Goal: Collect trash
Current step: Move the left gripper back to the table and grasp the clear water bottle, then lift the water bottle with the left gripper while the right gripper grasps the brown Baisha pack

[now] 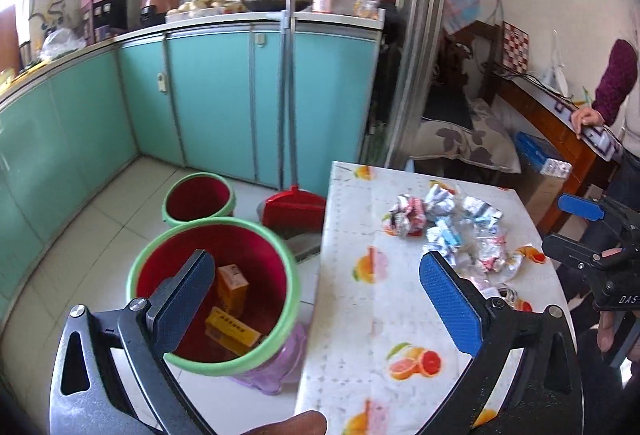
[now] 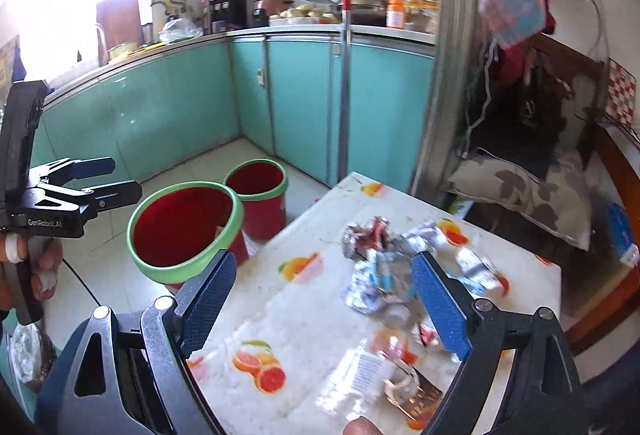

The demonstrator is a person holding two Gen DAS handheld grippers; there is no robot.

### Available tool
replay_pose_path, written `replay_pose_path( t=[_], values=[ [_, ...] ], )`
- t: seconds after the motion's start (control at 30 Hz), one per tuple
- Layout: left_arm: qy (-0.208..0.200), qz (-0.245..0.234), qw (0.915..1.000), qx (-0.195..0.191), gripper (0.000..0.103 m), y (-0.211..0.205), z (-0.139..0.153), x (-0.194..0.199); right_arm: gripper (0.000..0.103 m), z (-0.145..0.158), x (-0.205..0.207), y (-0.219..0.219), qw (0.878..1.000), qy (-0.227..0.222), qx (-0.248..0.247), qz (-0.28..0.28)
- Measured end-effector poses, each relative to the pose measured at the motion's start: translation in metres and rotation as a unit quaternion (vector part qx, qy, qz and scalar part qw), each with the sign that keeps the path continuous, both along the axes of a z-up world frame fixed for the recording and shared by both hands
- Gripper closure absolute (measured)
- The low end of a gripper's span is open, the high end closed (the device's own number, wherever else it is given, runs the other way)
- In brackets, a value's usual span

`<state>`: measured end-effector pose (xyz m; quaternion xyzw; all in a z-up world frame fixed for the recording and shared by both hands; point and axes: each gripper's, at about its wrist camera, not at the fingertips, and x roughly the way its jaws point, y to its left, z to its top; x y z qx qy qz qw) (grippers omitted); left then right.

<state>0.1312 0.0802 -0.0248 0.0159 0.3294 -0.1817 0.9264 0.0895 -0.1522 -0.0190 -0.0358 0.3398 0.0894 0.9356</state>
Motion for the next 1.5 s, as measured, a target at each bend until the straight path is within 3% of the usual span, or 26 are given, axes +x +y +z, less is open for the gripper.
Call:
replay_pose_path(
  t=[0.23,0.5,0.83,1.07,1.1,1.2,1.37,1.5],
  values=[
    [0.021,-0.069,0.9974,0.001,0.0,-0.08,-0.008,-0.022,0.013,-0.006,-0.056,-0.086,0.998,0.01,-0.022,-0.06],
    [0.077,-0.124,0.9883,0.043,0.0,-0.16,-0.047,-0.043,0.013,-0.027,-0.091,-0.146,0.994,0.026,-0.011,-0.107],
    [0.168,-0.154,0.9674,0.111,0.0,-0.228,-0.122,-0.04,0.013,-0.037,-0.119,-0.198,0.987,0.034,-0.009,-0.158],
    [0.206,-0.152,0.951,0.174,0.001,-0.261,-0.163,-0.026,0.013,-0.042,-0.127,-0.217,0.983,0.036,-0.002,-0.179],
    [0.208,-0.151,0.9497,0.178,0.005,-0.262,-0.166,-0.024,0.013,-0.043,-0.128,-0.219,0.983,0.036,-0.001,-0.182],
    [0.229,-0.15,0.9423,0.193,0.038,-0.264,-0.176,-0.019,0.013,-0.044,-0.129,-0.221,0.982,0.035,0.002,-0.187],
    [0.233,-0.151,0.9416,0.19,0.043,-0.256,-0.177,-0.017,0.013,-0.047,-0.128,-0.218,0.982,0.038,0.003,-0.185],
    [0.231,-0.139,0.9462,0.178,0.045,-0.241,-0.167,-0.012,0.013,-0.049,-0.125,-0.211,0.983,0.039,0.002,-0.179]
  ],
)
